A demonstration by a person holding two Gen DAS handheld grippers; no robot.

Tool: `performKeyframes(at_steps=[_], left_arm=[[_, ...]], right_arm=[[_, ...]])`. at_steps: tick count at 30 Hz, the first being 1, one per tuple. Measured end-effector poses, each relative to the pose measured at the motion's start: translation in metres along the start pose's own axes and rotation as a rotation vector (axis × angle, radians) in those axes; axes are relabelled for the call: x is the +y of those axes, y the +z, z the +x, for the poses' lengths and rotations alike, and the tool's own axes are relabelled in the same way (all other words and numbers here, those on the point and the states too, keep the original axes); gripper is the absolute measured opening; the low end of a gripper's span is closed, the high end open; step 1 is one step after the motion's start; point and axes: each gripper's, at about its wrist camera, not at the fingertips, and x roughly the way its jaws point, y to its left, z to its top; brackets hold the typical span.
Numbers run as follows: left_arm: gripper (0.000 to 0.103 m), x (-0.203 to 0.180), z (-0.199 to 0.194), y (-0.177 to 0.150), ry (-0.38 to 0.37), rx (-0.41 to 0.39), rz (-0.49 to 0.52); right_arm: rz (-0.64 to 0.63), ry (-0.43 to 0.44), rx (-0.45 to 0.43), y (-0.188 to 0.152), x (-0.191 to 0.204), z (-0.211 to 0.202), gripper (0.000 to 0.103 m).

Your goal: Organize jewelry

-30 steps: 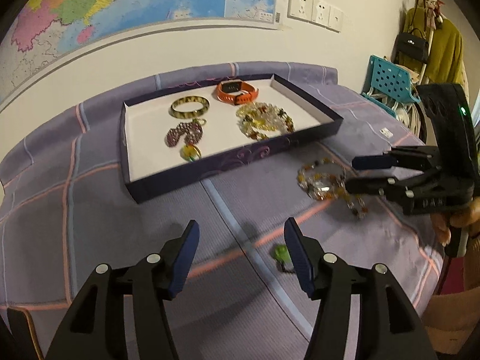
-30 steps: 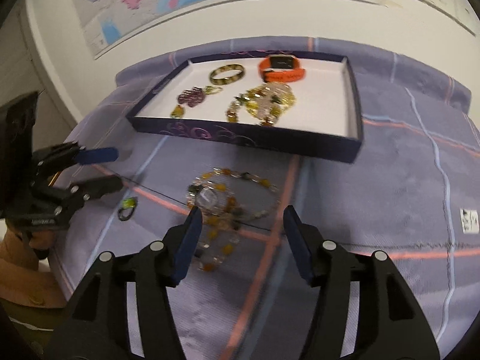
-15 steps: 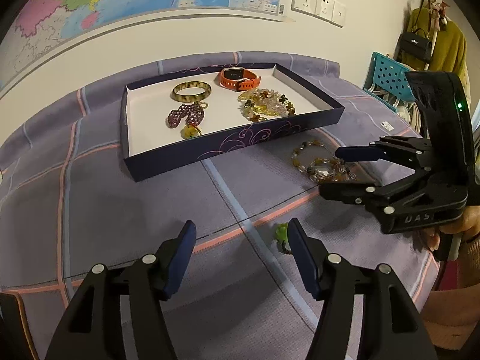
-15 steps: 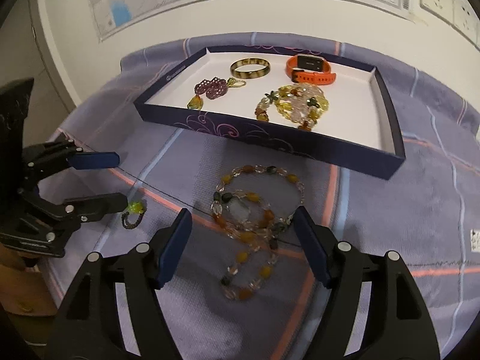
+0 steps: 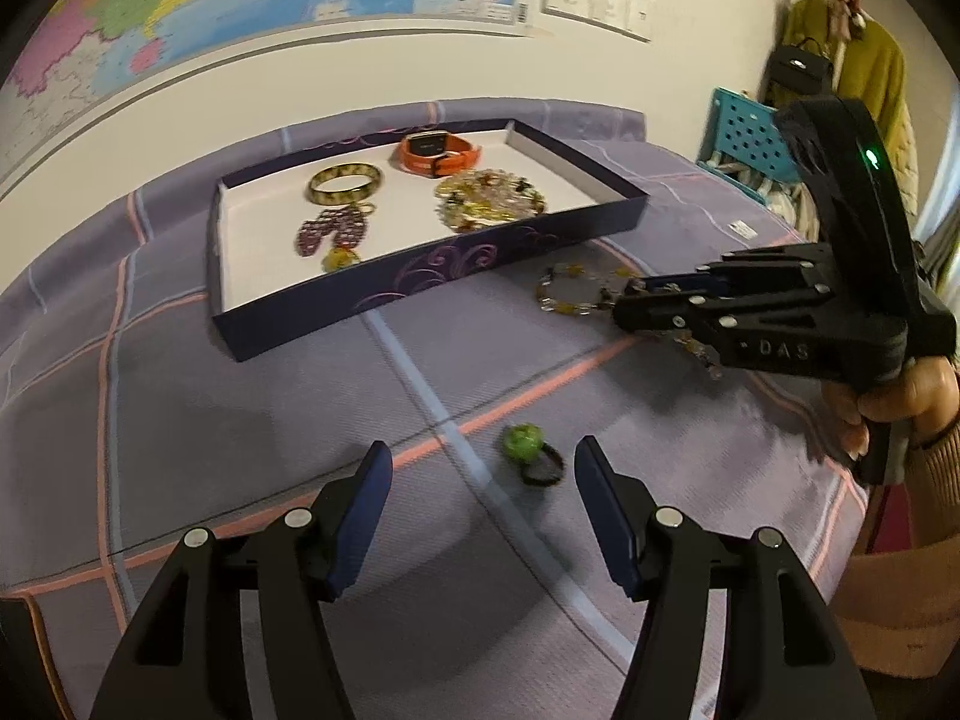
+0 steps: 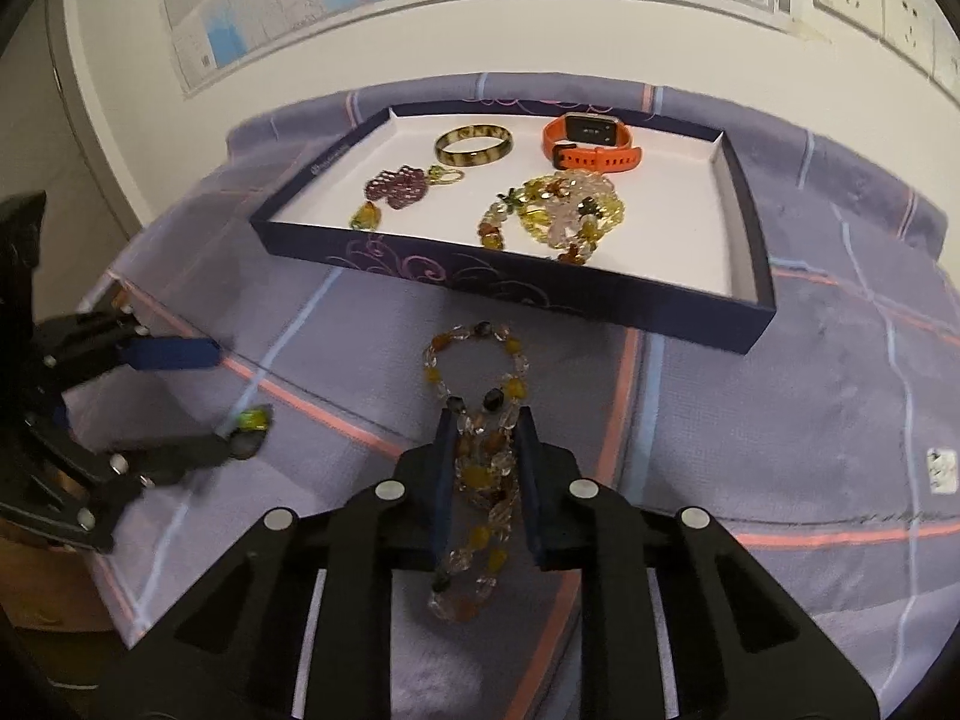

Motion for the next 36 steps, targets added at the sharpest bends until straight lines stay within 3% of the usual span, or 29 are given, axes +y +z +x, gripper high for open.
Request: performKeyframes(at_steps=[4,9,10,16,36], left_arm=[[0.059,-0.007,0.003,-0.001,-0.018,0.011,0.03],[0.037,-0.014,0.01,0.001,-0.022,0.029,0.052],[0.028,-0.016,0.01,0.001,-0.026,0.03,0.056],[0.014,-0.02,0.014,0.004,-0.007,0.033,0.06],[0.013,-0.008,-0.006,0.015,-0.011,-0.033,0.003]], right_arm=[[0.053,0.054,-0.018,-0.001,-0.007,-0.007,0.016],[0.093,0.103,-0.043,-0.002,-0.013,-0.018,0.016],[0.097,0.103,-0.045,-0.002,-0.014,-0.019,0.016],[0.113,0.126,-0.056,-0.002,-0.015,-0.023,0.016],[0.125,0.184,-0.158,0.018,-0.017,-0.059,0.016]])
